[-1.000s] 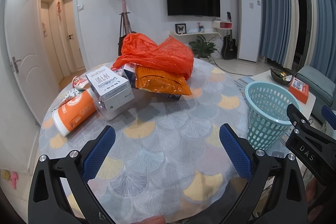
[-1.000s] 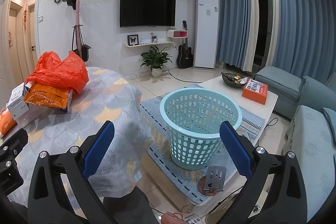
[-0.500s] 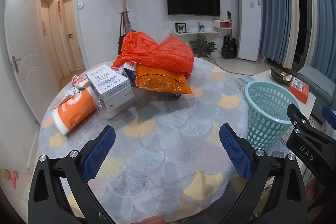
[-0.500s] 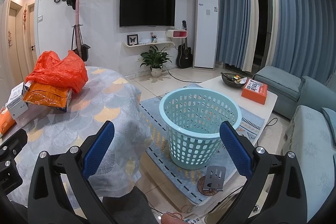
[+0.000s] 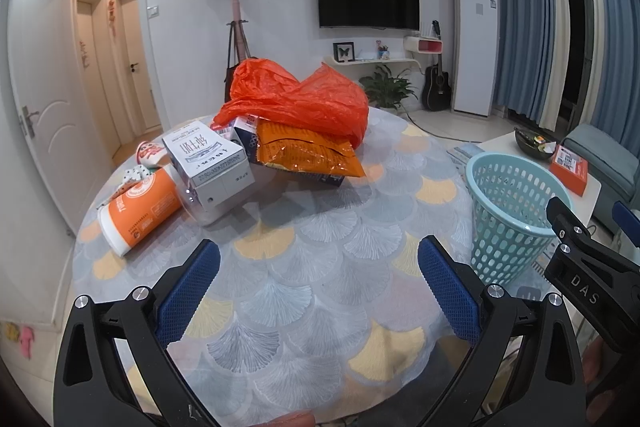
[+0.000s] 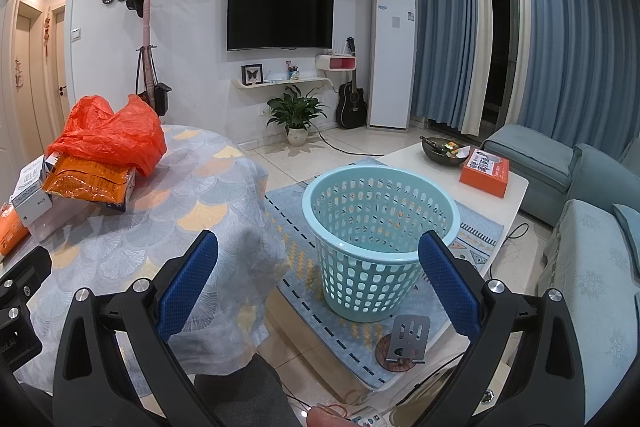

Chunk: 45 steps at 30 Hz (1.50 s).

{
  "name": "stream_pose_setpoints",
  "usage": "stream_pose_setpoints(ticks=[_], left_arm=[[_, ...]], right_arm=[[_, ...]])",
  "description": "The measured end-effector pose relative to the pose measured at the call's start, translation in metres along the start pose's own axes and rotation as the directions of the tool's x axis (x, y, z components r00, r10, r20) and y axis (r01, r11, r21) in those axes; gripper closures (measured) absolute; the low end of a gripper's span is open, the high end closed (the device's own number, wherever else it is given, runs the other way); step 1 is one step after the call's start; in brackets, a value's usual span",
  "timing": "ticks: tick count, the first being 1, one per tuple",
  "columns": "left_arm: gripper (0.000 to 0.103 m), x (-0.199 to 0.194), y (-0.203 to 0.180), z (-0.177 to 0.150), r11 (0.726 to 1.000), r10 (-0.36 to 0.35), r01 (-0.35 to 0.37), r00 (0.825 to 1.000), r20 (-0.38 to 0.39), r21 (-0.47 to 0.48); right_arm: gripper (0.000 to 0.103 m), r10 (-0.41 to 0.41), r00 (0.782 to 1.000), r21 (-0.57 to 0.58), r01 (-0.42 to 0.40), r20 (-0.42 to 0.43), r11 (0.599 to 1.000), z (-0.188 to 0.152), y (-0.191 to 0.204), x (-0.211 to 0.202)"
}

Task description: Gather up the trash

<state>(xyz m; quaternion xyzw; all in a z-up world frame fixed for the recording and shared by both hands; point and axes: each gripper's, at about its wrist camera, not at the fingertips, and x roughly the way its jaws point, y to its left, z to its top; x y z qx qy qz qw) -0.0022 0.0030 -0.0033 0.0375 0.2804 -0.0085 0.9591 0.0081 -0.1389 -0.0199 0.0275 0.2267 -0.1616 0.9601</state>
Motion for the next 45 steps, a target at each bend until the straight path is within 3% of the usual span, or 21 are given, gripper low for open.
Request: stream_pose_setpoints(ticks=[28,34,45], left_arm=[[0.007,0.001,0.000,-0.002,1.000,-0.002,0.002,1.000,-0.004,0.000],[0.007,0.005,0.014,-0.012,1.000,-0.009,0.009,1.000,-0.011,0.017],[0.007,0.011,0.107,-0.013,0.986,0.161,-0.162,0.987,-0.017,-0.047]], right_arm=[[0.007,0.005,1.000,-0.002,-0.005,-0.005,1.000,-0.001,0.001,0.001],[0.007,0.116,0.993,-0.021,-0.116,0.002,0.993,0.003,0.008,0.007],[0.007,0.238,0.971,-0.095,-0.236,0.016,0.967,0.010,0.053,0.019]])
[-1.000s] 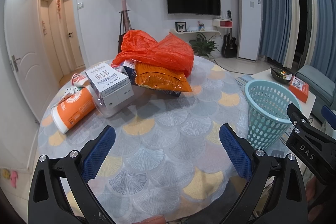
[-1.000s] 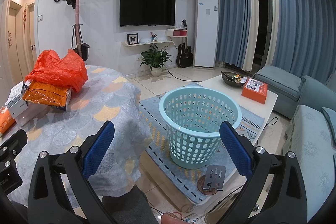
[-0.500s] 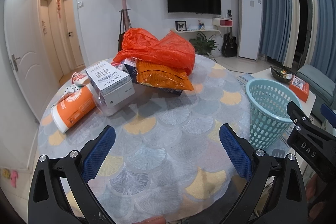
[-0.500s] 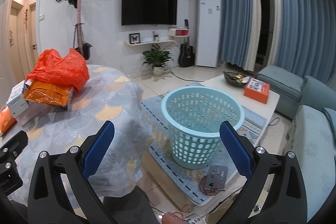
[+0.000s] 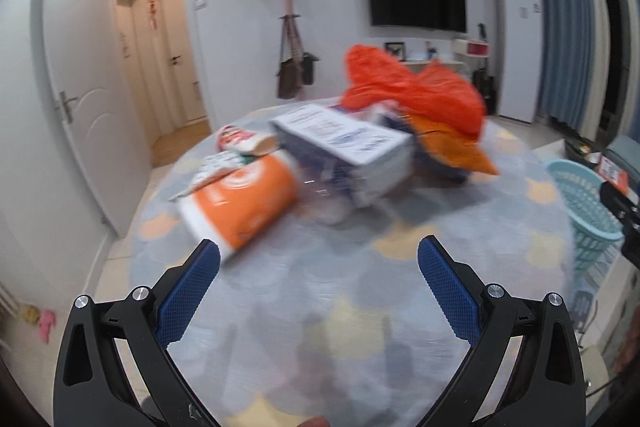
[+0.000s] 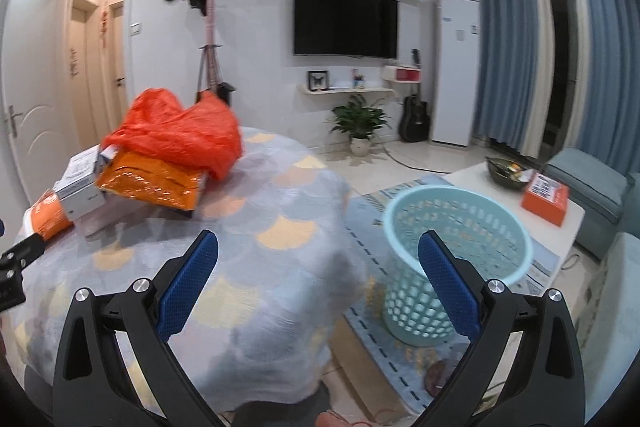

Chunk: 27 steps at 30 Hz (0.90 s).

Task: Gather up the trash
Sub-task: 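Move the left tool to the orange-and-white paper cup and grasp it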

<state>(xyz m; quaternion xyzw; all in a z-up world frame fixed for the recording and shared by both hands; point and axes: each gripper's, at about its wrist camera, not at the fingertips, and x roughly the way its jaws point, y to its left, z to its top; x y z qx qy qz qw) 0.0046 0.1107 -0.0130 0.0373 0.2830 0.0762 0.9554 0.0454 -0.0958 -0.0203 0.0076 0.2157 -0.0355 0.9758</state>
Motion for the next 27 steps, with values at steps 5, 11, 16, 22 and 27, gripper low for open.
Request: stream_pose_setpoints(ticks=[5,11,16,22,27], left_arm=[[0.007,0.008,0.027,-0.003,0.999,0.052,-0.052,0.999,-0.007,-0.006],[0.007,0.026,0.058,0.013,0.995,0.098,-0.098,0.995,-0.007,-0.027],[0.007,0.049,0.075,0.022,0.994,0.092,-0.096,0.994,-0.057,-0.059],[0.007,0.066,0.090,0.018,0.991,0.063,-0.074,0.992,-0.108,-0.108],[0.007,0.073,0.087,0.012,0.993,0.037,-0.052,0.989,-0.142,-0.109]], right_arm=[[0.007,0.058,0.998,-0.021,-0.058,-0.008,0.998,0.004,0.022,0.008],[0.007,0.115,0.993,-0.022,-0.116,-0.038,0.993,0.002,0.036,0.017],[0.007,0.130,0.990,-0.019,-0.132,-0.051,0.991,-0.001,0.040,0.023],[0.007,0.145,0.987,-0.011,-0.146,-0.062,0.989,-0.004,0.041,0.029],[0.007,0.157,0.984,-0.016,-0.159,-0.080,0.987,-0.008,0.048,0.036]])
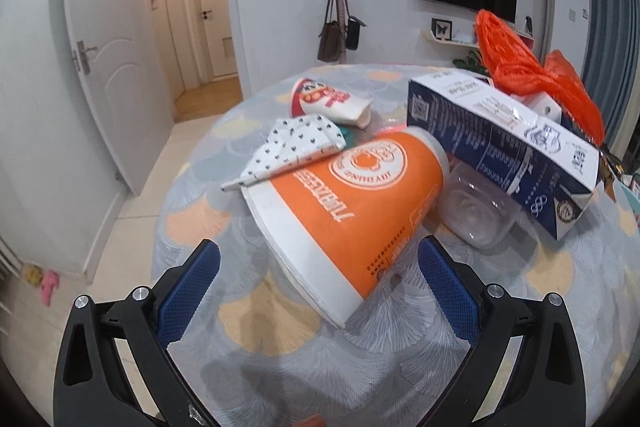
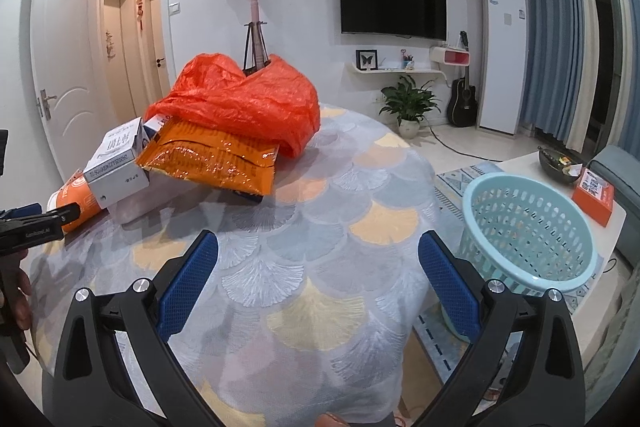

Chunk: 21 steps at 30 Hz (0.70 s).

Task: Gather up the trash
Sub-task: 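Move the left tool to the orange-and-white paper cup and grasp it, then grasp and lift the white milk carton with the right tool while the left holds the cup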

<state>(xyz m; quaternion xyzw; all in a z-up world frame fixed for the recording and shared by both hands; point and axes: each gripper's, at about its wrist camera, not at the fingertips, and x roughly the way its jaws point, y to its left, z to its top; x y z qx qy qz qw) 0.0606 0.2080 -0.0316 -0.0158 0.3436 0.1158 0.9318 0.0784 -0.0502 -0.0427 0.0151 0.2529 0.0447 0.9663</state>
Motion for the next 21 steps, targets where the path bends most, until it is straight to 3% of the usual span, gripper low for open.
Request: stream_pose_setpoints(ticks=[3,5,9,12,21], left_arm=[[0.008,0.000,-0.003,-0.003,0.999,-0.033,0.033,0.999,-0.015,0.002],[0.015,0.002,-0.003,-0.002,0.997,-0.071,0.070,0.997,-0.031,-0.011],[0.048,0.014,0.001,-0.004,0.987,-0.151,0.145,0.985,-0.084,-0.068],[0.064,0.011,0.002,-0.005,0.979,-0.192,0.187,0.979,-0.071,-0.076],[0.084,-0.009,-0.003,-0.011,0.968,-0.245,0.245,0.969,-0.001,-0.058]], right_arm=[[0.007,0.004,1.000,-0.007,-0.004,0.001,1.000,0.001,0.004,0.002],[0.007,0.009,1.000,-0.014,-0.009,0.002,1.000,0.002,0.008,0.004],[0.007,0.031,1.000,-0.018,-0.031,0.001,0.999,0.005,0.013,0.005],[0.007,0.035,0.999,-0.026,-0.035,0.006,0.999,0.006,0.017,0.003],[0.007,0.050,0.999,-0.042,-0.050,0.003,0.998,0.006,0.027,0.001]])
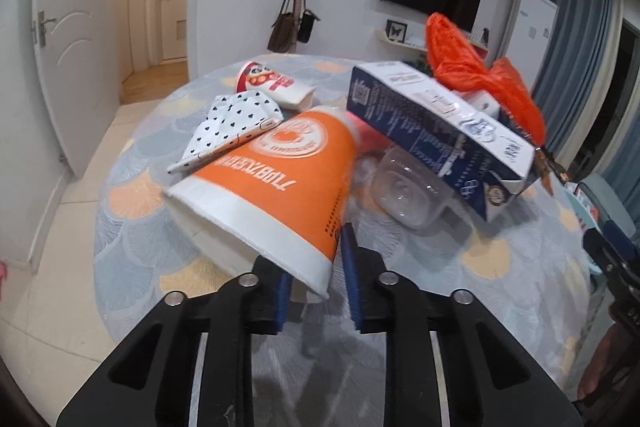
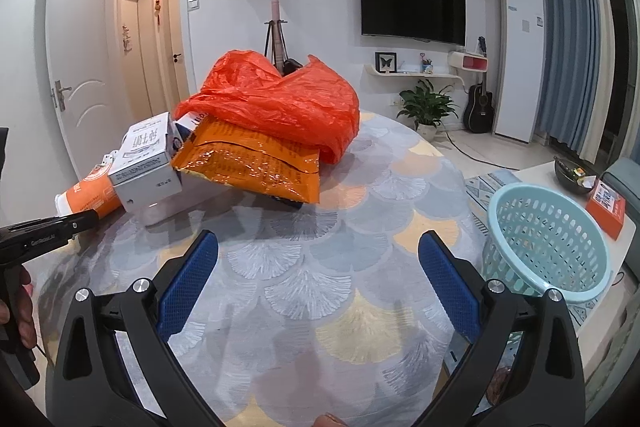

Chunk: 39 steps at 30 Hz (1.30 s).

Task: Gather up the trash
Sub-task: 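Grasp and lift the white milk carton with the right tool while the left holds the cup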

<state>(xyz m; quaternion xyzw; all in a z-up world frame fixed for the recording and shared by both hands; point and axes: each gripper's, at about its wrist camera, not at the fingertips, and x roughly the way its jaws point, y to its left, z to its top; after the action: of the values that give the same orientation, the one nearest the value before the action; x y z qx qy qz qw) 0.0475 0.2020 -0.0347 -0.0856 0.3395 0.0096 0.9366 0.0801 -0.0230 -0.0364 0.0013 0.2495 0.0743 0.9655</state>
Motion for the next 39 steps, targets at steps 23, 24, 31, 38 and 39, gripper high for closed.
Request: stream_pose_setpoints(ticks=[23,24,31,38,39], left_arm=[[0.088,0.000,-0.021,-0.028,0.998,0.050,-0.051,0.998,0.036,0.024],[0.088,0.001,-0.022,-0.029,0.998,0.056,-0.057,0.997,0.048,0.019],[0.087,0.003,-0.026,-0.033,0.995,0.091,-0.095,0.992,0.082,0.039],[0.087,0.001,-0.021,-0.034,0.996,0.079,-0.081,0.993,0.088,0.027],[0.087,0.001,-0.023,-0.035,0.996,0.078,-0.080,0.993,0.089,0.026]], right_arm=[[0.007,0.253,0.967,-0.111,-0.254,-0.031,0.961,0.052,0.077,0.026],[0.008,0.256,0.966,-0.127,-0.259,-0.044,0.957,0.055,0.082,0.031],[0.013,0.297,0.946,-0.157,-0.315,-0.130,0.936,0.060,0.098,0.056],[0.025,0.282,0.946,-0.222,-0.313,-0.162,0.923,0.056,0.117,0.066],[0.034,0.281,0.945,-0.223,-0.314,-0.169,0.923,0.056,0.118,0.069]])
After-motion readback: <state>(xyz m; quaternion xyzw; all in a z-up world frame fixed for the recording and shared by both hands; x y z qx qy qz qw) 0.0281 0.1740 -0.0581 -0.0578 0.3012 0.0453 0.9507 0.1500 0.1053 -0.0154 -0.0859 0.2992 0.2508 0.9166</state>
